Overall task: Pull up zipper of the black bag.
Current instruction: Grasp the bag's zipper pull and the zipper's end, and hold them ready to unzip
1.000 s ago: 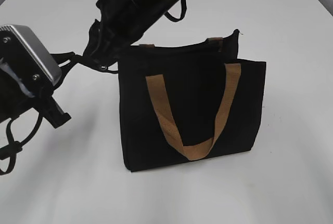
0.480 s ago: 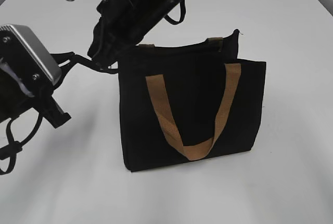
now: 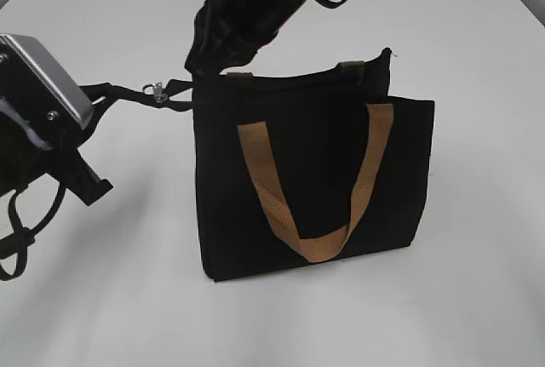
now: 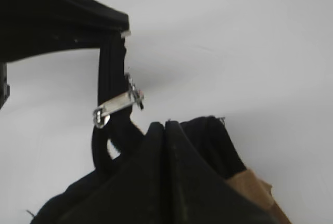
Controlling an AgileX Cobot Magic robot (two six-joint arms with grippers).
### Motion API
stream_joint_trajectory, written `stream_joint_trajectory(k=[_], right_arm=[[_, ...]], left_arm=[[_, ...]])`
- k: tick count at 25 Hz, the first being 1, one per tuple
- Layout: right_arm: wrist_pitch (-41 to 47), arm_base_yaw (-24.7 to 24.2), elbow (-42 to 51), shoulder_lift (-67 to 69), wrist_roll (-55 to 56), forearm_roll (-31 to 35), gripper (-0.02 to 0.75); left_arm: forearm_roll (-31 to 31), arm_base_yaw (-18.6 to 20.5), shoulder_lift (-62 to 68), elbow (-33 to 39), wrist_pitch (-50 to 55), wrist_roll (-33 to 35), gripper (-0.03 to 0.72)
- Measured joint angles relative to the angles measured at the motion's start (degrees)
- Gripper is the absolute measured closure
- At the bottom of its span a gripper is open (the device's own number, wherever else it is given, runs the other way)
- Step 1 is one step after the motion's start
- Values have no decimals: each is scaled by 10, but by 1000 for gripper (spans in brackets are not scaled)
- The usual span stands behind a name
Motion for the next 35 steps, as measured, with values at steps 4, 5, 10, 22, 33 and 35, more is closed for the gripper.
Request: stream_joint_trajectory(k=[4,5,10,22,33,35], right_arm=[[37,-7,0,-2,25,-10,738],[39,-8,0,-3,28,-10,738],[17,-9,0,-5,29,35,732],[-38,-9,0,4,-43,162,469],[-50,-8,0,13,-50,191,467],[-50,-9,0,13,-50,183,467]], left_arm=[[-24,0,0,0,10,0,660],[-25,0,0,0,10,0,660],[-22,0,0,0,-10,0,660],[19,0,-45,0,-45,0,660],[28,0,-66,0,-42,-1,660],[28,0,-66,0,-41,-1,660]])
